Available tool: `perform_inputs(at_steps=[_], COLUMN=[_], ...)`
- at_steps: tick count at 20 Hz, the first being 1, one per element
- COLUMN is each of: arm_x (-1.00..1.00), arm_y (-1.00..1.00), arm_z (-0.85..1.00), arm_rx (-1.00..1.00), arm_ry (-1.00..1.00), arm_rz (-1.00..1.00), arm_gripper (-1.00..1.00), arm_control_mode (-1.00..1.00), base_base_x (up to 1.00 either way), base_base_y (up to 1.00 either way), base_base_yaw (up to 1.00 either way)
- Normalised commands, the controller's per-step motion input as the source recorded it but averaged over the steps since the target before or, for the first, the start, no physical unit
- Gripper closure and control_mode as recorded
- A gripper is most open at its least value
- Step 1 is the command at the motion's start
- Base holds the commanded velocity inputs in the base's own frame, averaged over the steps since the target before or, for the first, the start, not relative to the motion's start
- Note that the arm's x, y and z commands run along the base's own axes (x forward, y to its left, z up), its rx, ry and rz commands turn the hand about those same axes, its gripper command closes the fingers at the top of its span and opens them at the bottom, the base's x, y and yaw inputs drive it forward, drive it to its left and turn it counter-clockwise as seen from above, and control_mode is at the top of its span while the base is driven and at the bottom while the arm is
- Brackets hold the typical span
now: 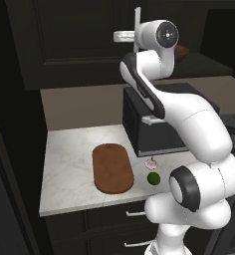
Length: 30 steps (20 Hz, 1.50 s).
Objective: Open the cabinet. Place the bowl and condiment on the counter. Then place the lime and garlic on the cutting board.
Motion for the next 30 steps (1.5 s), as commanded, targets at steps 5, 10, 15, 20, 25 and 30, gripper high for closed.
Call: perform_inputs(at_steps=[5, 10, 15, 20, 25, 30], arm_x=[0.00, 0.05, 0.02, -0.08, -0.25, -0.34], arm_y=[0.02, 0.18, 0.06, 0.00, 0.00, 0.00], arm_z=[-0.01, 0.00, 0.00, 0.00, 0.00, 0.00], arm_rx=[0.00, 0.00, 0.00, 0.00, 0.00, 0.00], arm_ry=[0.04, 0.00, 0.00, 0.00, 0.00, 0.00], arm_rz=[0.00, 0.00, 0.00, 0.00, 0.00, 0.00], arm_gripper=[1.00, 1.00, 1.00, 1.00, 1.00, 1.00], arm_control_mode=[-1.00, -1.00, -1.00, -1.00, -1.00, -1.00], base_base_x=[0.00, 0.00, 0.00, 0.00, 0.00, 0.00], base_base_y=[0.00, 0.00, 0.00, 0.00, 0.00, 0.00], base_base_yaw=[0.00, 0.00, 0.00, 0.00, 0.00, 0.00])
